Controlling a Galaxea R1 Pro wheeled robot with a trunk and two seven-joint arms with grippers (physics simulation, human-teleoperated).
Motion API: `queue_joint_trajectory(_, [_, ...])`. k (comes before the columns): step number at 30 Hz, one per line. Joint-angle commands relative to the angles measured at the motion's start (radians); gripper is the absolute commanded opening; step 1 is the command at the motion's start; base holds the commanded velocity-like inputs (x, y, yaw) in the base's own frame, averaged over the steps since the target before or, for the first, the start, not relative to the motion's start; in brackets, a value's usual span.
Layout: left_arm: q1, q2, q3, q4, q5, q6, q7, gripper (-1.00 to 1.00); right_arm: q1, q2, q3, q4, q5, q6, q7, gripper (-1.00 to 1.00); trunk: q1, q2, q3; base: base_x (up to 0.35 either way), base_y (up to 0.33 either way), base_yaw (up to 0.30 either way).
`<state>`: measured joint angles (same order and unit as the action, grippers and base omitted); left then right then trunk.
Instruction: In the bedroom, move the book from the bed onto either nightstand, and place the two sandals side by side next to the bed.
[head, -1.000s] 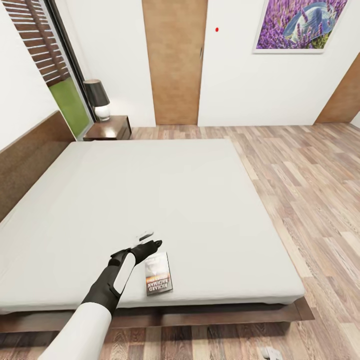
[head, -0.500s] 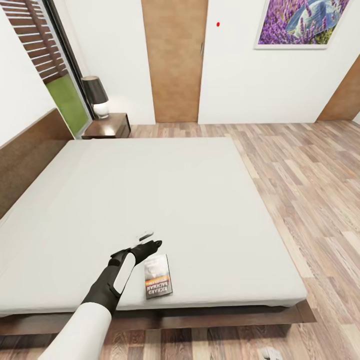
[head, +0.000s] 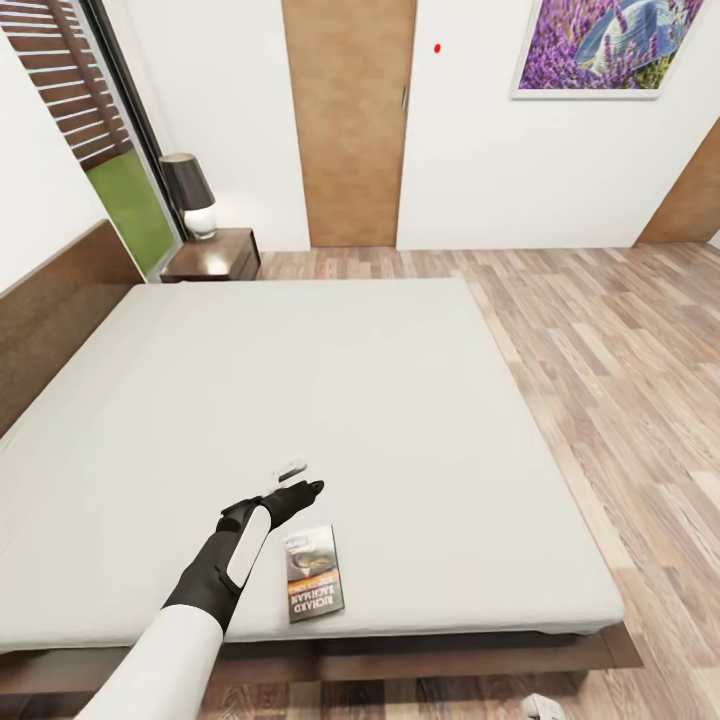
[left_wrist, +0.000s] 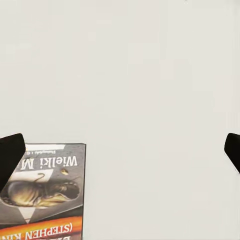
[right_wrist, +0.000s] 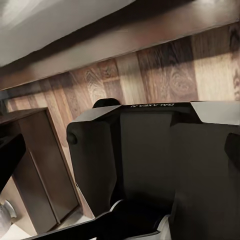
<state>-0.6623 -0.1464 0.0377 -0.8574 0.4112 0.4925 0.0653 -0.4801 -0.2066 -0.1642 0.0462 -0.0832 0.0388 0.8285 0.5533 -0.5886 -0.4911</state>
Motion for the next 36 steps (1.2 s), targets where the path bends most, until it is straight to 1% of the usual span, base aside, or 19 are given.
queue_joint_trajectory(1, [0.0, -0.001, 0.002, -0.002, 0.011, 0.006, 0.007, 1.0, -0.002, 0.0, -0.001, 0.004, -0.009, 0.004, 0.004, 1.0, 0.001, -0.001, -0.001, 0.143, 0.0, 0.0])
queue_joint_trajectory(20, [0.0, -0.001, 0.004, -0.002, 0.011, 0.006, 0.007, 1.0, -0.002, 0.0, -0.001, 0.003, -0.009, 0.004, 0.004, 1.0, 0.001, -0.001, -0.001, 0.016, 0.0, 0.0])
queue_joint_trajectory(36, [0.0, -0.001, 0.004, -0.002, 0.012, 0.006, 0.007, 1.0, -0.002, 0.0, -0.001, 0.003, -0.009, 0.004, 0.004, 1.0, 0.062, -0.113, -0.051, 0.0, 0.0, 0.0])
